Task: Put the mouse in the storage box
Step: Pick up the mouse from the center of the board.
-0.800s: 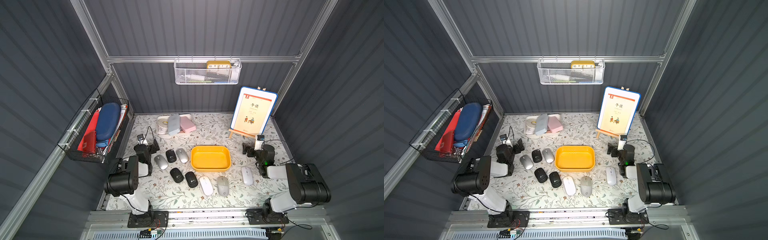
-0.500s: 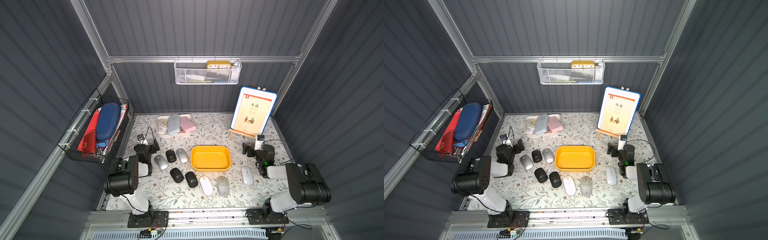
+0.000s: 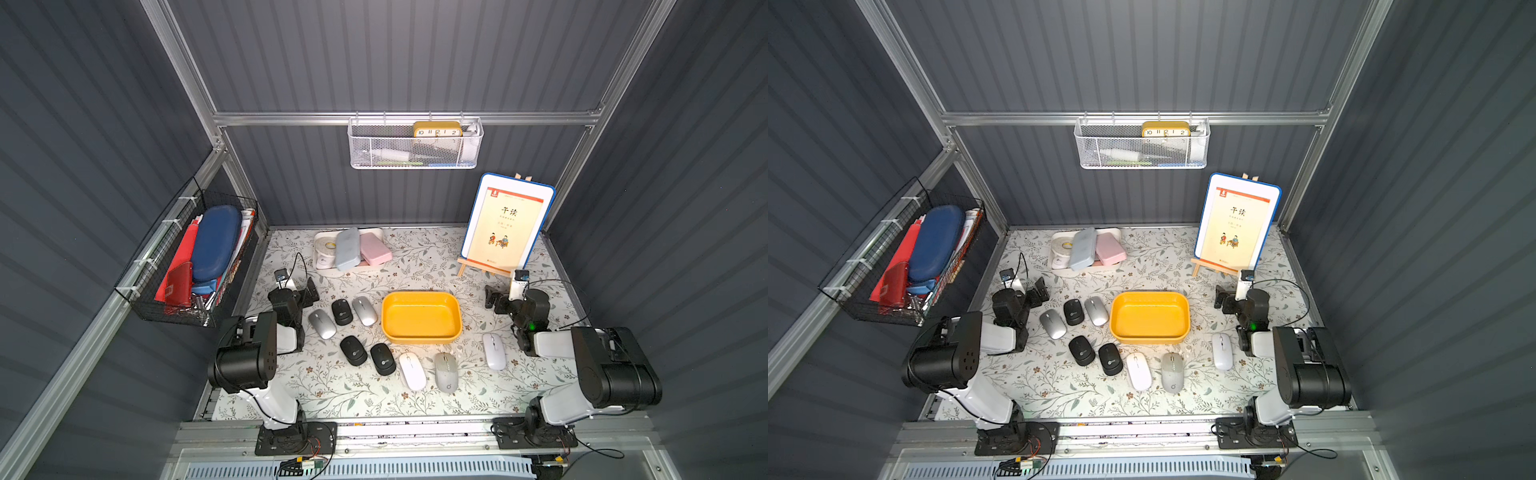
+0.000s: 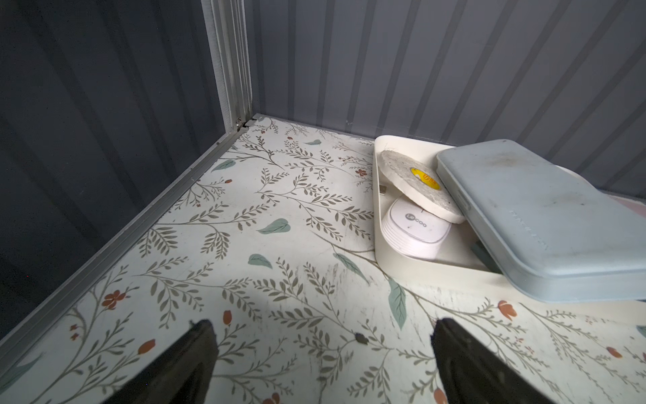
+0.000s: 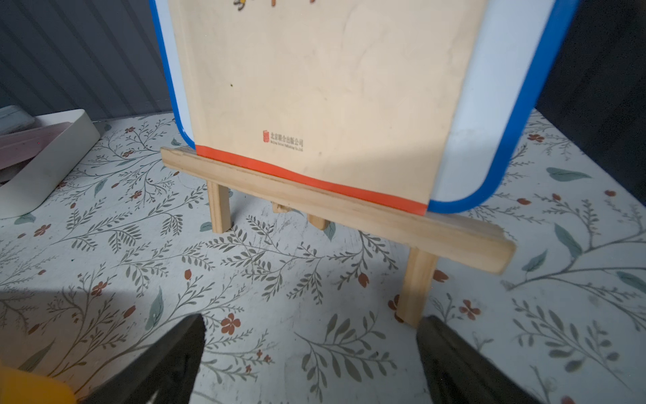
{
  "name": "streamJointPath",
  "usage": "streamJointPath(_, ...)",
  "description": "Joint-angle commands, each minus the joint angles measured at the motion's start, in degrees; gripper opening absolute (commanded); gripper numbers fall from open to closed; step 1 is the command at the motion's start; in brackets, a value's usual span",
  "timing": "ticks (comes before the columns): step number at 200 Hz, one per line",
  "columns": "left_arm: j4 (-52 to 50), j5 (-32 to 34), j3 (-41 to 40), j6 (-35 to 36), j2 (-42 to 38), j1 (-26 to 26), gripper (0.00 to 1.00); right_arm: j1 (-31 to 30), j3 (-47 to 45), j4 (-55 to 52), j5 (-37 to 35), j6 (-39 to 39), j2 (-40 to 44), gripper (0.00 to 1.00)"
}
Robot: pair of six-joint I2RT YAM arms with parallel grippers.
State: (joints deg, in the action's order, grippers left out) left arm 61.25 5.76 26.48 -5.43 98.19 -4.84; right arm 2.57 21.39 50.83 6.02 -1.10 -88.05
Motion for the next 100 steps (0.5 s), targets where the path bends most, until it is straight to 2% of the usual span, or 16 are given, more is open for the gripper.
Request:
streamJointPath(1, -0.9, -1.0, 1.0, 0.8, -0.6, -0.4, 0.99, 0.2, 1.3, 0.5, -3.2, -1.4, -0.8, 0.99)
streamJointPath(63, -1.0, -2.0, 1.0, 0.8, -0.8, -0.8, 0.99, 0.2, 1.1, 1.0, -2.6, -0.9, -0.9, 0.99)
streamJointPath(73, -2.0, -3.7, 1.4, 1.6, -1.5, -0.8, 0.99, 0.0, 1.0, 0.9, -2.8, -0.7, -0.7, 0.99)
streamJointPath(87, -6.2, -8.1, 2.6, 3.7, -3.6, -0.8, 0.99, -0.3, 1.1, 1.7, -2.8, -0.9, -0.4, 0.99)
streamJointPath(100, -13.1, -6.8, 5.1, 3.3, -5.6, -0.7, 0.99, -0.6, 3.1, -5.6, -2.5, 0.1, 3.1, 0.99)
